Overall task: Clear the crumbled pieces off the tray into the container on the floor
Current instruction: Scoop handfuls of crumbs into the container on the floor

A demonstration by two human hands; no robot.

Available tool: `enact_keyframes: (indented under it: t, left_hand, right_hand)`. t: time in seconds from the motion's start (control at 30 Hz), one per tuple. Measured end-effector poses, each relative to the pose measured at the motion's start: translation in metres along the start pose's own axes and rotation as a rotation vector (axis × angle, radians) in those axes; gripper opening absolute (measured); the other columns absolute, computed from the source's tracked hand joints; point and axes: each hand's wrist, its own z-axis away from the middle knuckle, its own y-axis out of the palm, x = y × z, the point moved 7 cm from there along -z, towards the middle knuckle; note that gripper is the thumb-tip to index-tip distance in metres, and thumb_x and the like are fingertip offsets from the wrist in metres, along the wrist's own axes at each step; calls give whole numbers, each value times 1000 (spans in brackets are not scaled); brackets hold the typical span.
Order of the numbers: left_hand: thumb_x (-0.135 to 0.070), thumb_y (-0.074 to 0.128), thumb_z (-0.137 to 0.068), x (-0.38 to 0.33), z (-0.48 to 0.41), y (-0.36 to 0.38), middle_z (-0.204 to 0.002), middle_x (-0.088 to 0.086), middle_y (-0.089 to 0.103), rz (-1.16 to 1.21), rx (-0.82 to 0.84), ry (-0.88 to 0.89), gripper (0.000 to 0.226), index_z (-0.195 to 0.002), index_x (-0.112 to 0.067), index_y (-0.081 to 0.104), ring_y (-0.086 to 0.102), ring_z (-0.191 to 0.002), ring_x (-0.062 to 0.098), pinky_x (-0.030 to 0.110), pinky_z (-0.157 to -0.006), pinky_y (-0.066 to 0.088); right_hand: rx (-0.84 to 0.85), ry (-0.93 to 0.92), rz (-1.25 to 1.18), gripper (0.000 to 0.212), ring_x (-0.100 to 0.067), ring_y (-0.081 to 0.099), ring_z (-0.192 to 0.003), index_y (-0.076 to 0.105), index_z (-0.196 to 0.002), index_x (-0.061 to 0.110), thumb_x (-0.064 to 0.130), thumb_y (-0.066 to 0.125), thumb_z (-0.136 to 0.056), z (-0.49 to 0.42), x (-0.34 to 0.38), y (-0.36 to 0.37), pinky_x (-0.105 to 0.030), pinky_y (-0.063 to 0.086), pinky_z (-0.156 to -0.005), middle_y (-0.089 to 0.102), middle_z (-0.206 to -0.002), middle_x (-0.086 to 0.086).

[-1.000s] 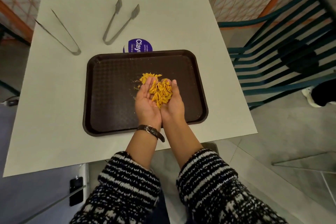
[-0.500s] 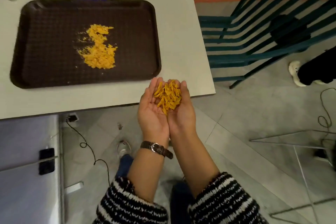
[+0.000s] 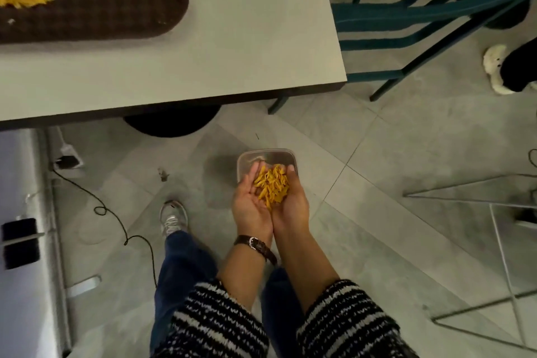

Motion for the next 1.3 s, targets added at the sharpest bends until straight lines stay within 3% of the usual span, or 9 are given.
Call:
enact_keyframes:
  t: [0.17,0.27,0.4,0.53,0.67,0.73,0.93,1.13,1.3]
  left_hand:
    - [-40,27,-98,36,-75,-29,-125,16,56,-116,-23,-135,52,-123,-2,54,53,-117,29,43,-107,37]
    - [-50,23,-97,36,-109,-40,-115,12,54,-193,-36,-184,57,-112,-6,55,54,-103,24,37,-94,42]
    - [-51,17,-97,39,-126,-36,-147,11,35,-330,-12,-255,67,-143,-3,29,32,-137,24,37,-115,21]
    - [-51,20,-97,40,-116,-31,-150,14,33,-263,-49,-289,67,-144,-3,25,30,-139,27,40,-114,21]
    - [-38,31,-99,28,-77,-17,-146,15,38,-171,-94,-237,56,-140,-2,35,36,-135,28,38,-110,29]
    - [-28,37,-98,12,-38,-2,-140,15,47,-169,-89,-213,46,-134,-2,44,45,-127,26,35,-103,36]
    - [-20,33,-97,-83,89,48,-132,12,56,-110,195,-195,41,-132,-5,48,51,-123,21,30,-101,40]
    - [-19,28,-97,-220,154,97,-134,10,55,-155,376,-48,43,-133,-5,46,49,-126,18,31,-109,32]
    - [-20,25,-98,-352,141,108,-135,7,53,-264,381,186,43,-134,-7,45,48,-127,16,31,-111,29]
  right_hand:
    - [-153,20,170,31,-28,64,-90,59,-110,-6,20,54,-95,-75,-10,-33,-38,54,-80,65,-103,-19]
    - [-106,78,355,40,-26,63,-90,57,-117,-6,27,42,-100,-115,-19,-42,-30,52,-68,65,-108,-20]
    - [-137,94,577,24,-16,54,-75,56,-111,7,20,38,-101,-139,-10,-46,-23,43,-59,57,-86,-6]
    - [-131,146,650,21,-14,48,-68,56,-93,7,14,38,-100,-131,-11,-46,-22,40,-51,52,-81,-5]
    - [-18,99,549,23,-14,57,-80,57,-114,7,15,43,-98,-79,4,-18,-23,42,-64,61,-99,-10]
    - [43,15,564,20,-11,61,-84,60,-107,10,15,44,-97,-31,25,6,-22,45,-70,66,-95,-4]
    - [212,-108,540,30,-26,63,-108,60,-115,1,15,40,-98,122,72,83,-35,46,-99,67,-113,-16]
    - [417,-128,411,37,-26,64,-109,60,-113,2,24,33,-101,222,68,195,-34,46,-99,69,-110,-16]
    - [446,-357,639,33,-23,64,-109,64,-108,9,21,34,-101,233,39,298,-34,46,-101,68,-113,-14]
